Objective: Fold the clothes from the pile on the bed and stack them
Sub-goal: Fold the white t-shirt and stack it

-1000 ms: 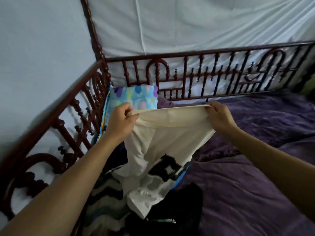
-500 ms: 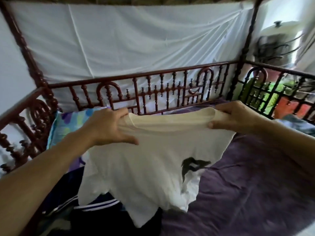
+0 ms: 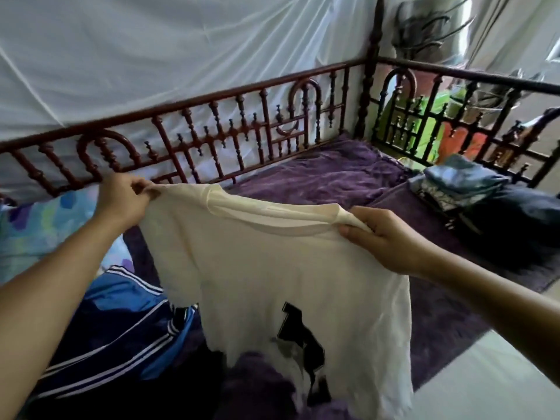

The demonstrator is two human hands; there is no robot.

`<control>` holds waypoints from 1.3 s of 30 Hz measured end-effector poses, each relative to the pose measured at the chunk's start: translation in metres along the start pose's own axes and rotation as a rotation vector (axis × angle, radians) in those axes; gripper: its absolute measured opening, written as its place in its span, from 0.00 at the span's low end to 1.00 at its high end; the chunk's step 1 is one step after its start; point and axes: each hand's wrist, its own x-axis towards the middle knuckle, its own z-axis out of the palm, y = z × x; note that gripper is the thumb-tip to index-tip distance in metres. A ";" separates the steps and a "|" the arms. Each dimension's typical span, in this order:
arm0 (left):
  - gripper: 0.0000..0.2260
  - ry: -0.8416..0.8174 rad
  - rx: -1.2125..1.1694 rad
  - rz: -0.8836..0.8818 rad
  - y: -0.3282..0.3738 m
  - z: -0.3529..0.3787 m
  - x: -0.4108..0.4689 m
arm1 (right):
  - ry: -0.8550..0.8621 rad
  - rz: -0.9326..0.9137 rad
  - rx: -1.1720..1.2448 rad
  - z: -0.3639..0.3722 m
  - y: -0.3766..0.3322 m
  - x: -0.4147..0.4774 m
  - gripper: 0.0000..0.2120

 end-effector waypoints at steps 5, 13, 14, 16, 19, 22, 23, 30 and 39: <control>0.07 -0.042 0.015 -0.012 0.054 0.134 0.022 | 0.067 0.334 -0.171 0.009 0.119 -0.031 0.15; 0.08 -0.320 0.061 0.230 0.188 0.352 0.039 | 0.165 0.751 -0.580 -0.027 0.292 -0.091 0.13; 0.08 -0.349 0.068 0.256 0.203 0.372 0.039 | 0.167 0.783 -0.616 -0.036 0.310 -0.096 0.12; 0.07 -0.408 0.091 0.302 0.228 0.408 0.039 | 0.174 0.838 -0.660 -0.053 0.344 -0.107 0.12; 0.07 -0.471 0.099 0.345 0.266 0.458 0.041 | 0.163 0.937 -0.656 -0.076 0.396 -0.116 0.12; 0.06 -0.493 0.111 0.362 0.299 0.507 0.043 | 0.130 1.018 -0.624 -0.095 0.453 -0.118 0.13; 0.06 -0.499 0.120 0.367 0.308 0.524 0.043 | 0.109 1.044 -0.608 -0.101 0.474 -0.118 0.13; 0.06 -0.595 0.197 0.283 0.363 0.663 0.054 | -0.030 1.166 -0.485 -0.119 0.626 -0.109 0.15; 0.08 -0.697 0.135 -0.007 0.334 0.725 0.033 | -0.280 1.209 -0.485 -0.125 0.710 -0.081 0.11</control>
